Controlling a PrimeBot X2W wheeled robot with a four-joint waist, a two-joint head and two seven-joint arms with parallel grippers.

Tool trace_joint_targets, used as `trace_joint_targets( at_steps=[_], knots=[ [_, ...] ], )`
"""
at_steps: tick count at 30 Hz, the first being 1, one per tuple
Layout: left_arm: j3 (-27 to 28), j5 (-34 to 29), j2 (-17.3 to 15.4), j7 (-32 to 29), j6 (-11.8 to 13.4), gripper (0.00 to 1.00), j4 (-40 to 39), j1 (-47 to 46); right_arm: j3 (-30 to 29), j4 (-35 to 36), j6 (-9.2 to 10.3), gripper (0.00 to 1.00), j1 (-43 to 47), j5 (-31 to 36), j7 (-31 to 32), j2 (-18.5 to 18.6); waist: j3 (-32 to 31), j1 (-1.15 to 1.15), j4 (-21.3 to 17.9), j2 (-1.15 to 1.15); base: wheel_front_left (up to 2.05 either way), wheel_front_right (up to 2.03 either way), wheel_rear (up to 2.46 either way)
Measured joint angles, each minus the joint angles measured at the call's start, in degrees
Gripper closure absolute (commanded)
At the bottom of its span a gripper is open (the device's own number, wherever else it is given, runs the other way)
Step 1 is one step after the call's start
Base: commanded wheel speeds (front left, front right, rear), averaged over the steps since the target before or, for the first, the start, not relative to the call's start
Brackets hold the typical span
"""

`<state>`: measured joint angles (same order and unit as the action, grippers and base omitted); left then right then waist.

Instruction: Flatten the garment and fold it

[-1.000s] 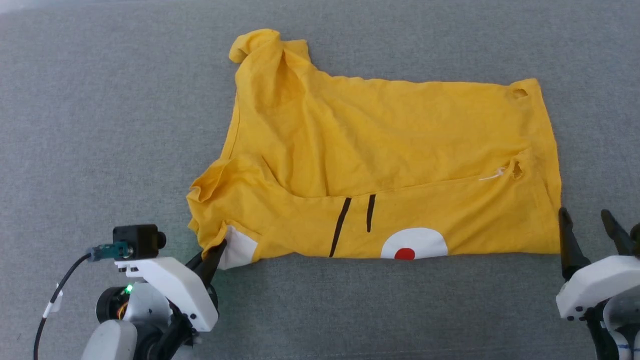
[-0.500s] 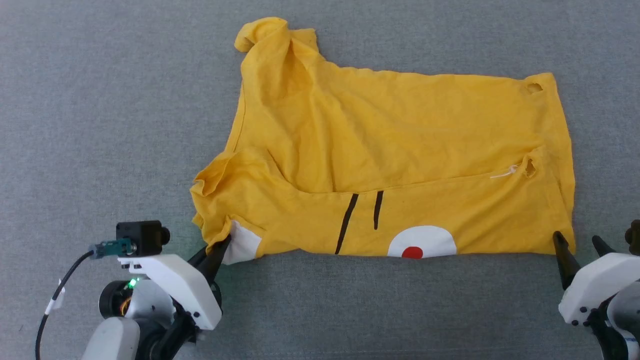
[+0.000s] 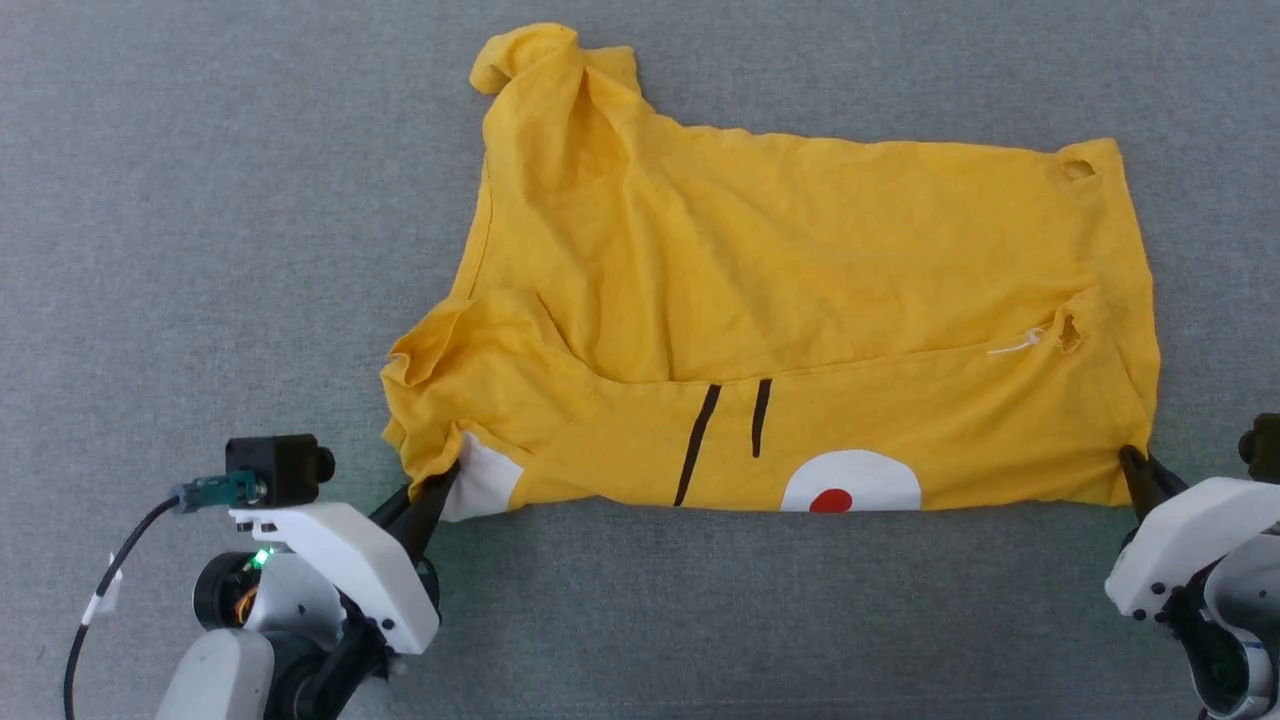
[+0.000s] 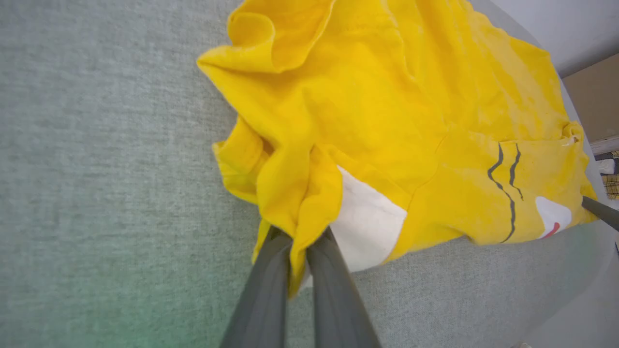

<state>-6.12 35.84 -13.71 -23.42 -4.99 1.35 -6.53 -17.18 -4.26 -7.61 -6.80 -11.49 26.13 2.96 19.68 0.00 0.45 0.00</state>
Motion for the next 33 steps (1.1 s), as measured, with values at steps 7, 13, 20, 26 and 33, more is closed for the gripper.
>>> trace_joint_targets(
  at_steps=[7, 13, 20, 26, 33],
  knots=[
    [0.8, 1.6, 0.0, 0.7, 0.0, 1.0, -0.5, 0.3, -0.1, 1.9, 0.0, 1.0, 0.0, 0.2, -0.4, 0.0, -1.6, 0.0, -0.2, 0.0, 0.0, 0.0, 0.0],
    [2.2, 4.3, -0.2, -0.5, 0.2, 1.0, -4.3, 3.9, 0.2, 5.9, 0.0, 1.0, 0.7, -1.6, 1.1, 0.0, -4.2, 0.0, -0.6, 0.0, 0.0, 0.0, 0.0],
    [3.0, 6.0, -1.0, -2.8, 1.6, 1.0, -9.2, 10.0, -1.3, 11.6, 0.0, 1.0, 5.6, -3.5, 3.2, -0.1, -7.5, -0.01, -0.8, 0.0, 0.0, 0.0, 0.0],
    [3.0, 7.3, -1.1, -5.1, 2.7, 1.0, -12.6, 14.3, -3.0, 13.9, 0.0, 1.0, 9.5, -6.0, 4.7, -0.1, -9.7, -0.01, -1.2, 0.0, 0.0, 0.0, 0.0],
    [1.9, 8.3, -0.8, -7.9, 4.3, 1.0, -14.2, 18.5, -4.2, 13.8, 0.0, 1.0, 13.1, -7.2, 5.6, -0.1, -10.4, -0.01, -1.6, 0.0, 0.0, 0.0, 0.0]
  ],
)
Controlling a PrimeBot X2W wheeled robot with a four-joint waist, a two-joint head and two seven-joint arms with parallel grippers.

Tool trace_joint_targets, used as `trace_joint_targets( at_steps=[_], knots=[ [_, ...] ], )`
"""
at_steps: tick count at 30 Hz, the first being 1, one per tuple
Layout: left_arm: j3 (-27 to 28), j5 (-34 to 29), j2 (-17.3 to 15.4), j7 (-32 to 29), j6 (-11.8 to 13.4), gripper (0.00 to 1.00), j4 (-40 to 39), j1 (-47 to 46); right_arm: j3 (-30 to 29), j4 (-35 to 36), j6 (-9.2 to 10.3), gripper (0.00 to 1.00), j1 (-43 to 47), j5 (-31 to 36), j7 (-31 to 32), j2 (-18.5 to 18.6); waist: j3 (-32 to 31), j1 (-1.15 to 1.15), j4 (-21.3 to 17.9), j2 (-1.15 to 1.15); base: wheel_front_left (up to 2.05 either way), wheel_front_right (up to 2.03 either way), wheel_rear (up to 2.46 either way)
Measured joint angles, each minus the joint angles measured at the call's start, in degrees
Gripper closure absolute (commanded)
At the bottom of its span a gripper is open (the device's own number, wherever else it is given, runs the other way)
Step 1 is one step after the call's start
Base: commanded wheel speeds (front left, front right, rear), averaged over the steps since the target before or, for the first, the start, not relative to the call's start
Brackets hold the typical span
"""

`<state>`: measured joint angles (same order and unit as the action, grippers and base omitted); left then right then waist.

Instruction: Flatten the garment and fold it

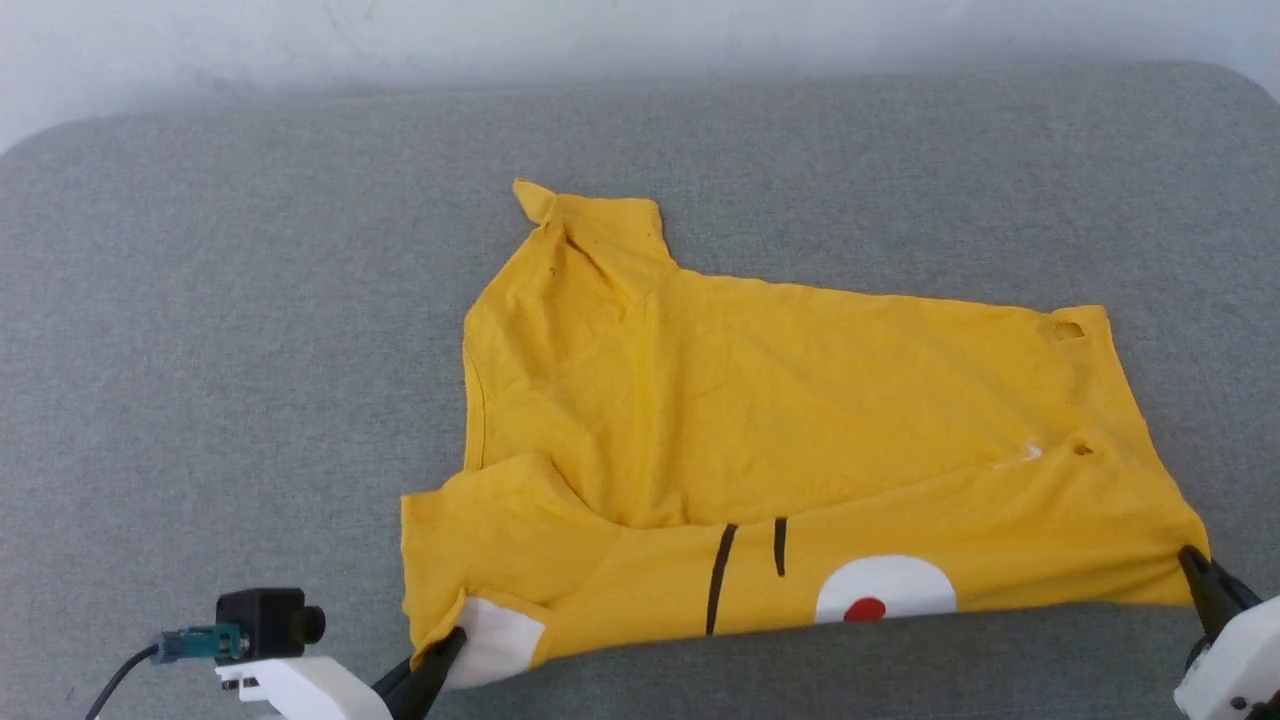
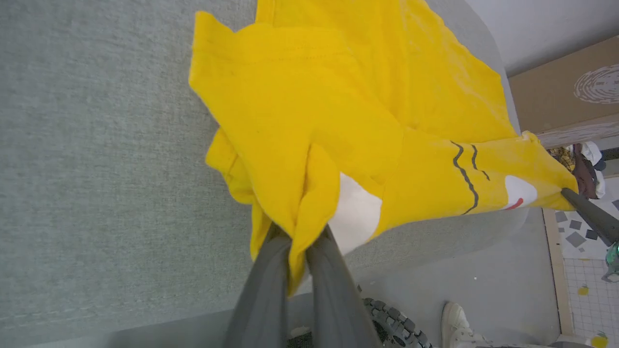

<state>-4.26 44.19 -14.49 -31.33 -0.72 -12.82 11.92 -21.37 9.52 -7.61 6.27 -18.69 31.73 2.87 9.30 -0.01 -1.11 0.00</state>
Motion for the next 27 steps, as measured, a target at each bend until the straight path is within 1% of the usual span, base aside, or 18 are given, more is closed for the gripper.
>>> trace_joint_targets(
  at_steps=[4, 7, 13, 15, 16, 17, 18, 19, 23, 27],
  knots=[
    [-0.2, 0.2, -0.1, -0.6, 0.3, 1.0, 0.1, 0.6, -0.1, -1.0, 0.0, 1.0, 1.0, 0.2, -0.1, 0.0, 0.6, 0.0, 0.2, 0.0, 0.0, 0.0, 0.0],
    [-0.1, 0.1, 0.2, 0.7, 0.3, 1.0, 1.3, 0.3, 0.5, -2.4, 0.0, 1.0, 1.2, 0.0, -0.9, 0.0, 1.3, 0.01, 0.3, 0.0, 0.0, 0.0, 0.0],
    [-0.7, -0.4, 1.2, 2.6, 0.1, 1.0, 8.5, -3.1, 2.6, -9.0, 0.01, 1.0, 0.6, 0.5, -3.4, 0.0, 2.7, 0.01, 0.5, 0.0, 0.0, 0.0, 0.0],
    [-1.0, -0.4, 1.4, 3.3, -0.4, 1.0, 11.7, -4.8, 3.4, -11.5, 0.01, 1.0, -0.4, 0.9, -4.1, 0.0, 3.1, 0.01, 0.5, 0.0, 0.0, 0.0, 0.0],
    [-1.0, -0.4, 1.5, 3.7, -0.8, 0.97, 13.2, -5.5, 3.8, -12.5, 0.01, 0.93, -1.0, 1.2, -4.3, 0.0, 3.3, 0.01, 0.4, 0.0, 0.0, 0.0, 0.0],
    [-1.1, -0.4, 1.6, 3.9, -1.0, 0.57, 14.6, -6.3, 3.9, -13.4, 0.01, 0.71, -1.7, 1.2, -4.8, 0.0, 3.4, 0.01, 0.3, 0.0, 0.0, 0.0, 0.0],
    [-1.2, -0.5, 1.6, 4.3, -1.3, 0.0, 15.7, -6.9, 4.1, -14.2, 0.01, 0.49, -2.4, 1.6, -5.2, 0.0, 3.5, 0.01, 0.2, 0.0, 0.0, 0.0, 0.0],
    [-1.2, -0.7, 1.6, 4.7, -1.4, 0.0, 16.6, -7.3, 4.2, -14.8, 0.01, 0.0, -2.9, 1.9, -5.6, 0.0, 3.6, 0.01, 0.1, 0.0, 0.0, 0.0, 0.0],
    [-1.6, -0.6, 2.4, 6.0, -2.5, 0.0, 17.7, -8.1, 4.0, -15.9, 0.01, 0.0, -4.0, 2.0, -6.0, 0.0, 3.8, 0.0, -0.1, 0.0, 0.0, 0.0, 0.0],
    [-1.5, -0.7, 2.1, 6.2, -2.8, 0.0, 16.7, -8.1, 3.1, -14.0, 0.01, 0.0, -4.0, 1.5, -6.0, 0.0, 3.9, 0.0, 0.0, 0.0, 0.0, 0.0, 0.0]
  ],
)
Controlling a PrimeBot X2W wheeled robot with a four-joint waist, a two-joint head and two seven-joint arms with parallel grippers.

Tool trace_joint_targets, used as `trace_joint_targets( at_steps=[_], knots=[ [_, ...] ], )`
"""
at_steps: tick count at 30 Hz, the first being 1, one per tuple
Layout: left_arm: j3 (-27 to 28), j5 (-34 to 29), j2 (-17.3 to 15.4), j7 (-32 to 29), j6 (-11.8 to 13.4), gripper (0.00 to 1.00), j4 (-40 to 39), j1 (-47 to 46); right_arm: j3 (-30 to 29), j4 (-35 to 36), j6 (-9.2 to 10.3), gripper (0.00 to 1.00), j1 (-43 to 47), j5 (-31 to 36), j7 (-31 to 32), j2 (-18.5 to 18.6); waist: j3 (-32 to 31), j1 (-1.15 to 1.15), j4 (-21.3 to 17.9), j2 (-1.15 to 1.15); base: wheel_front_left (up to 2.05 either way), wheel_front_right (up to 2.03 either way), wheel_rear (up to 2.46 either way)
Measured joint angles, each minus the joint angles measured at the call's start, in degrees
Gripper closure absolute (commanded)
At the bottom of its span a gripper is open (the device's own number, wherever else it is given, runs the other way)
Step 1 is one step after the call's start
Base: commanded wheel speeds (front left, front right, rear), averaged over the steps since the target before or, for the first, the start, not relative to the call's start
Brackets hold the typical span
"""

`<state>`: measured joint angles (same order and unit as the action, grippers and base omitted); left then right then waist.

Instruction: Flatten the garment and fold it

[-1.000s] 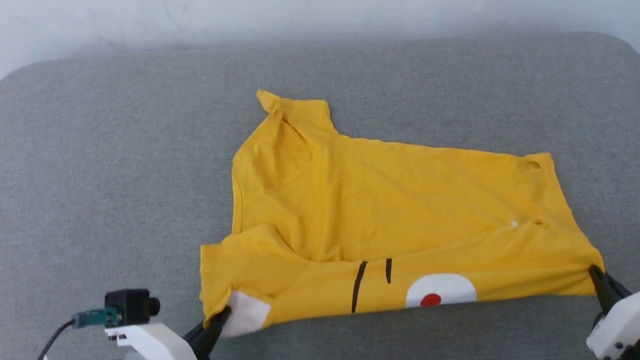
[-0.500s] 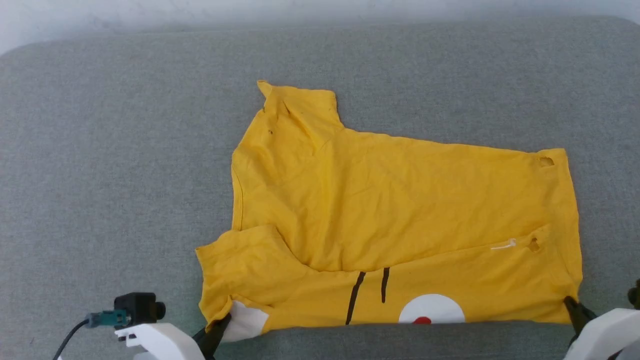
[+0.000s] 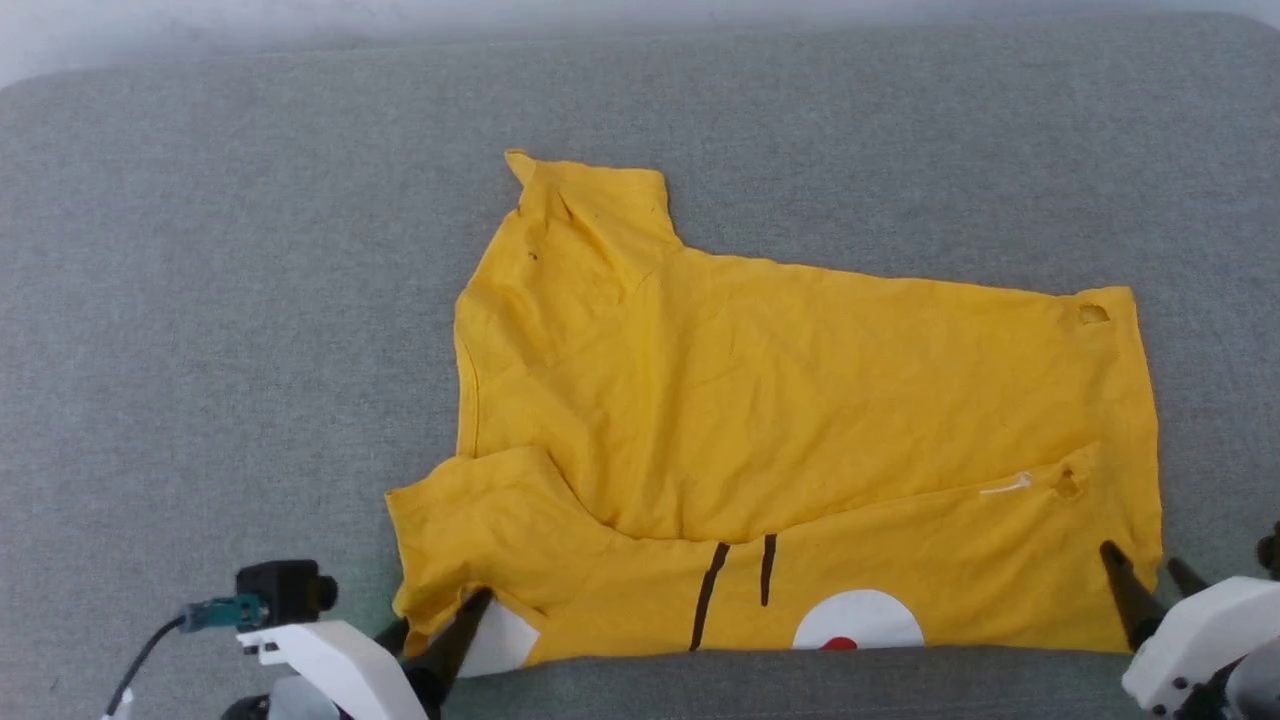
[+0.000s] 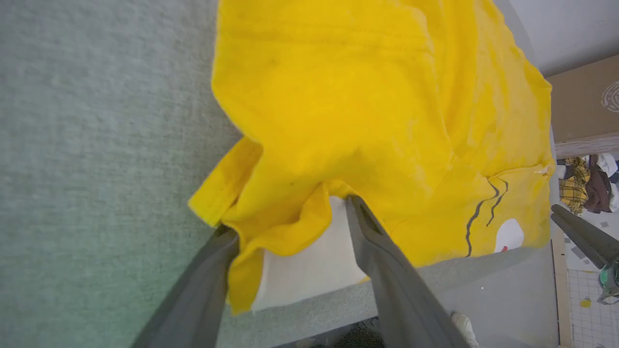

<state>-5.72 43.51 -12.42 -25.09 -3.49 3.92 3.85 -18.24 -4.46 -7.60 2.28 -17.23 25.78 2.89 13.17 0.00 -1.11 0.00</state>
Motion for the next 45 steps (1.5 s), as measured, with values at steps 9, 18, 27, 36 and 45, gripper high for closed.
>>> trace_joint_targets(
  at_steps=[9, 18, 27, 36, 45],
  knots=[
    [5.0, -7.1, -3.0, 12.2, 2.8, 0.0, -10.2, 0.6, -2.3, 12.4, 0.0, 0.0, -0.4, 0.3, -5.0, 0.1, 0.1, 0.01, 0.7, 0.0, 0.0, 0.0, 0.0],
    [4.1, -18.8, 0.9, 37.7, 1.2, 0.0, -12.1, -1.6, 3.2, 14.0, 0.0, 0.0, -3.0, 6.3, -21.5, 0.0, -0.3, 0.01, 0.6, 0.0, 0.0, 0.0, 0.0],
    [2.6, -27.5, 3.3, 39.8, 2.8, 0.0, -9.2, -1.8, 4.5, 9.1, 0.0, 0.0, -3.1, 9.9, -27.4, 0.0, -0.2, 0.01, 0.1, 0.0, 0.0, 0.0, 0.0],
    [2.5, -29.0, -0.4, 37.0, 0.0, 0.0, -9.6, -10.3, 4.2, 8.5, 0.0, 0.0, -3.2, 10.3, -28.6, 0.1, 1.7, 0.01, -0.4, 0.0, 0.0, 0.0, 0.0],
    [-0.7, -22.6, -4.9, 18.1, -2.7, 0.0, -6.9, -29.2, 4.5, 7.9, 0.0, 0.0, -4.7, 10.6, -28.9, 0.1, 5.2, 0.01, -1.2, 0.0, 0.0, 0.0, 0.0]
  ],
)
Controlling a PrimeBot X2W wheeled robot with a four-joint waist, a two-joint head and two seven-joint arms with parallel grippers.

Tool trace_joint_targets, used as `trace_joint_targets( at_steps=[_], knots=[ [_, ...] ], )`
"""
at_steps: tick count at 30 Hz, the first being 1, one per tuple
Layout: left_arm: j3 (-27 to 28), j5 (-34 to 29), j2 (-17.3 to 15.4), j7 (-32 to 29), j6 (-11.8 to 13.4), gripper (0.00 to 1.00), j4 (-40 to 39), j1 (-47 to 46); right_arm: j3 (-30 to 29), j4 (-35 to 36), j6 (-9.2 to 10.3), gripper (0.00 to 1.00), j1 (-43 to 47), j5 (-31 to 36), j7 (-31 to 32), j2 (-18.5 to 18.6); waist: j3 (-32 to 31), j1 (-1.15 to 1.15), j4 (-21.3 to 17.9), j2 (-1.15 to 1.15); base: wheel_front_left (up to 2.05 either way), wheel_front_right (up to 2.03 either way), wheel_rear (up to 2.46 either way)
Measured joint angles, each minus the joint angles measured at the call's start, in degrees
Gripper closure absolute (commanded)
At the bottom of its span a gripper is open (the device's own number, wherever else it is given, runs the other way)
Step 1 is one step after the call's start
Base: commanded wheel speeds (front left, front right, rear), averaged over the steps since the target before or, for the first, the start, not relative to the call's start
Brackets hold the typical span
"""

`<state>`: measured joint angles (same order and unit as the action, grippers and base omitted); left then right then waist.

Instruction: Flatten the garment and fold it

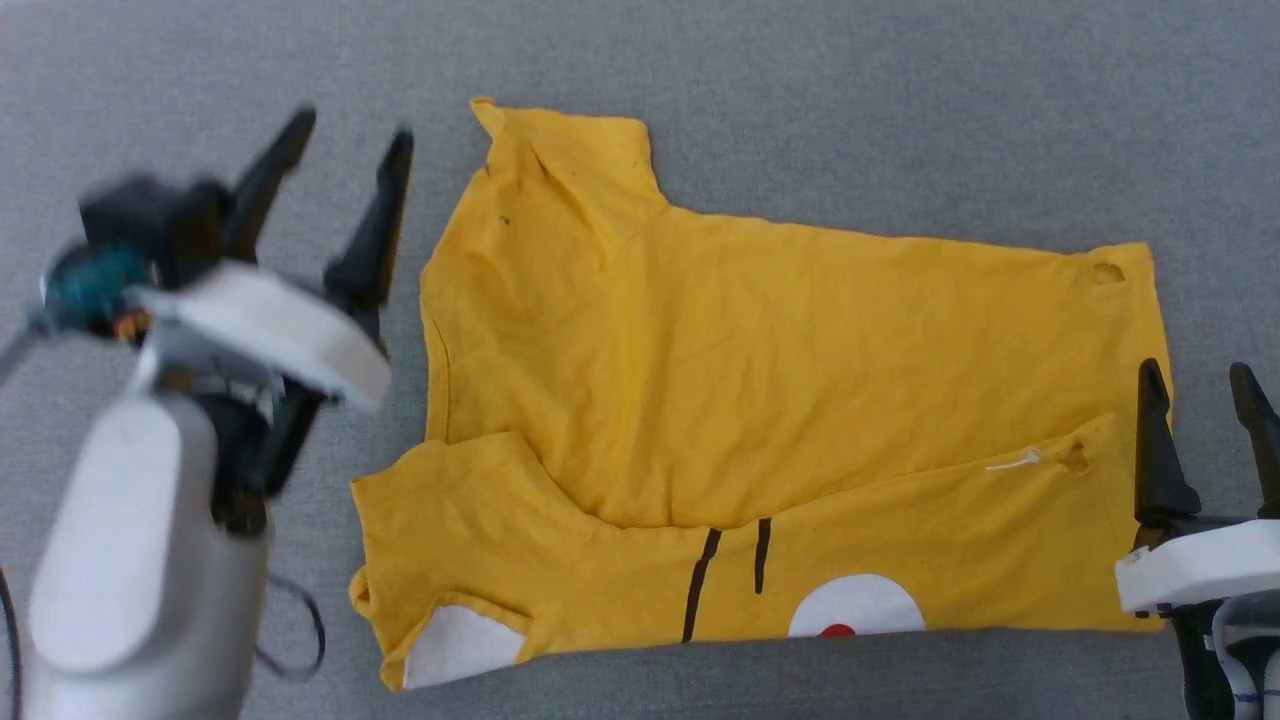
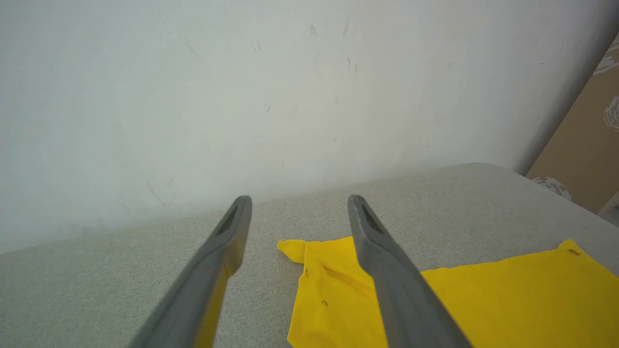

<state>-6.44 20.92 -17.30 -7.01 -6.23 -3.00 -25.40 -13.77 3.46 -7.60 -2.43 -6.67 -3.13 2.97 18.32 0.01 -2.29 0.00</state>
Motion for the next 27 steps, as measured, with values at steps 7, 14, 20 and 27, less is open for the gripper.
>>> trace_joint_targets(
  at_steps=[7, 14, 20, 27],
  knots=[
    [-4.7, 3.8, -3.9, -13.6, -0.8, 0.0, 6.3, -18.4, 0.9, -0.6, 0.0, 0.0, -2.3, 0.0, -0.6, 0.0, 4.2, 0.0, -0.6, 0.0, 0.0, 0.0, 0.0],
    [-9.5, 7.9, -4.4, -24.0, -0.8, 0.0, 13.3, -30.9, 1.7, -1.3, 0.0, 0.0, -5.0, -0.2, -1.6, 0.0, 9.4, 0.01, -1.6, 0.0, 0.0, 0.0, 0.0],
    [-10.7, 8.3, -5.0, -30.3, -0.6, 0.0, 19.2, -36.0, 2.6, -2.7, 0.0, 0.0, -6.8, -0.4, -2.7, 0.0, 13.3, 0.0, -3.1, 0.0, 0.0, 0.0, 0.0],
    [-9.3, 10.4, -4.9, -37.5, 3.9, 0.0, 23.5, -37.7, 2.9, -4.4, 0.0, 0.0, -7.9, -0.8, -4.0, 0.0, 16.6, 0.0, -5.4, 0.0, 0.0, 0.0, 0.0]
  ],
)
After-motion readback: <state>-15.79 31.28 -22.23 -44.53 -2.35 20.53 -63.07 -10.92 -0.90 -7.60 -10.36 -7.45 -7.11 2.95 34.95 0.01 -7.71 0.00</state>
